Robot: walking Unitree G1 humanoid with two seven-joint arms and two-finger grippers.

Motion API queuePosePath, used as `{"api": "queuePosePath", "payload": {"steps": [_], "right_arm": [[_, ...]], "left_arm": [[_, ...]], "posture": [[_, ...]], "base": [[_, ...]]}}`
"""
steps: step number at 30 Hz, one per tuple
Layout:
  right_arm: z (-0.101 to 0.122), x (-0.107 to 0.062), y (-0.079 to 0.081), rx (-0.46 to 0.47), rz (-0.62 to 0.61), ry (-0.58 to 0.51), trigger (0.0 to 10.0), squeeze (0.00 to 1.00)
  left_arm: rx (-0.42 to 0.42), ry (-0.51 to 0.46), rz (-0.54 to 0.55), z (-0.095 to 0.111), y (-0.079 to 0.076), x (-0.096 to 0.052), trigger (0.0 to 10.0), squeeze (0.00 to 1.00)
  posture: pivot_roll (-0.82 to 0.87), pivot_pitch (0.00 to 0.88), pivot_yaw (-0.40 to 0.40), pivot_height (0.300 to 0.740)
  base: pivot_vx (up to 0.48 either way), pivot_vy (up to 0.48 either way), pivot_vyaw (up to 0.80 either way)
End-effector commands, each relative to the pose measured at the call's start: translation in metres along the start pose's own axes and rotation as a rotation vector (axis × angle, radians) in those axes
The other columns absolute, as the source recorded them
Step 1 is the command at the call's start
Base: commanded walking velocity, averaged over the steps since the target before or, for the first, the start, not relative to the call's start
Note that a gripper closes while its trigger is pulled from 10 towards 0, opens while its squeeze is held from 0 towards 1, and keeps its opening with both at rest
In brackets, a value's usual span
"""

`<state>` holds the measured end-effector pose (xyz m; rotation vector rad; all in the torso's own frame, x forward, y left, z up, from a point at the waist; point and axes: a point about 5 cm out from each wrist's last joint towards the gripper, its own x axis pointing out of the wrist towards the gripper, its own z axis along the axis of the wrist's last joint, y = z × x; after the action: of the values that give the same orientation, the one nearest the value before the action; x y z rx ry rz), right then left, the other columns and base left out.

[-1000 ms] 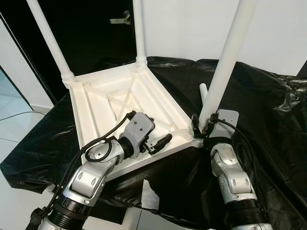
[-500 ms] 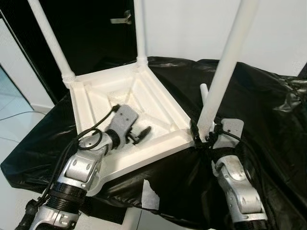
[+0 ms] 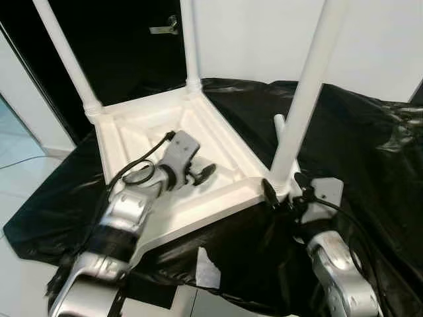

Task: Building children table

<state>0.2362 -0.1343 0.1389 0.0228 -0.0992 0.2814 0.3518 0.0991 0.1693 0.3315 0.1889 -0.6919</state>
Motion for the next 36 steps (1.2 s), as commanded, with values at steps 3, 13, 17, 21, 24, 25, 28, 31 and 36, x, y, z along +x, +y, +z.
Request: {"api": "queuePosePath", "payload": {"steps": [3, 13, 17, 21, 24, 25, 28, 31, 36], "right_arm": [[0.002, -0.001, 0.010, 0.018, 0.074, 0.008, 10.0, 0.00], [0.004, 0.002, 0.027, 0.032, 0.145, 0.002, 10.0, 0.00], [0.008, 0.002, 0.030, 0.036, 0.173, 0.000, 10.0, 0.00], [0.009, 0.005, 0.032, 0.036, 0.182, -0.001, 10.0, 0.00], [0.010, 0.008, 0.034, 0.034, 0.195, -0.005, 10.0, 0.00], [0.010, 0.008, 0.034, 0.034, 0.195, -0.005, 10.0, 0.00], [0.012, 0.011, 0.037, 0.033, 0.204, -0.009, 10.0, 0.00], [0.013, 0.012, 0.040, 0.037, 0.212, -0.011, 10.0, 0.00], [0.015, 0.010, 0.043, 0.043, 0.215, -0.007, 10.0, 0.00]], "left_arm": [[-0.019, 0.037, 0.254, -0.001, 0.015, 0.007, 10.0, 0.00], [-0.058, 0.099, 0.348, -0.008, 0.032, 0.020, 10.0, 0.00], [-0.056, 0.120, 0.404, -0.013, 0.045, 0.019, 10.0, 0.00], [-0.064, 0.134, 0.426, -0.017, 0.049, 0.017, 10.0, 0.00], [-0.074, 0.160, 0.442, -0.024, 0.052, 0.017, 10.0, 0.00], [-0.074, 0.160, 0.442, -0.024, 0.052, 0.017, 10.0, 0.00], [-0.077, 0.183, 0.445, -0.029, 0.051, 0.018, 10.0, 0.00], [-0.079, 0.208, 0.462, -0.036, 0.050, 0.019, 10.0, 0.00], [-0.090, 0.218, 0.501, -0.038, 0.053, 0.019, 10.0, 0.00]], "posture": [[-0.04, 0.000, 0.055, 0.740], [-0.05, 0.000, 0.066, 0.740], [-0.06, 0.000, 0.067, 0.740], [-0.06, 0.000, 0.065, 0.740], [-0.05, 0.000, 0.061, 0.740], [-0.05, 0.000, 0.061, 0.740], [-0.05, 0.005, 0.061, 0.740], [-0.05, 0.018, 0.064, 0.740], [-0.06, 0.037, 0.068, 0.740]], "base": [[0.000, 0.000, 0.00], [0.000, 0.000, 0.00], [0.000, 0.000, 0.00], [0.000, 0.000, 0.00], [0.000, 0.000, 0.00], [0.000, 0.000, 0.00], [0.000, 0.000, 0.00], [0.000, 0.000, 0.00], [0.000, 0.000, 0.00]]}}
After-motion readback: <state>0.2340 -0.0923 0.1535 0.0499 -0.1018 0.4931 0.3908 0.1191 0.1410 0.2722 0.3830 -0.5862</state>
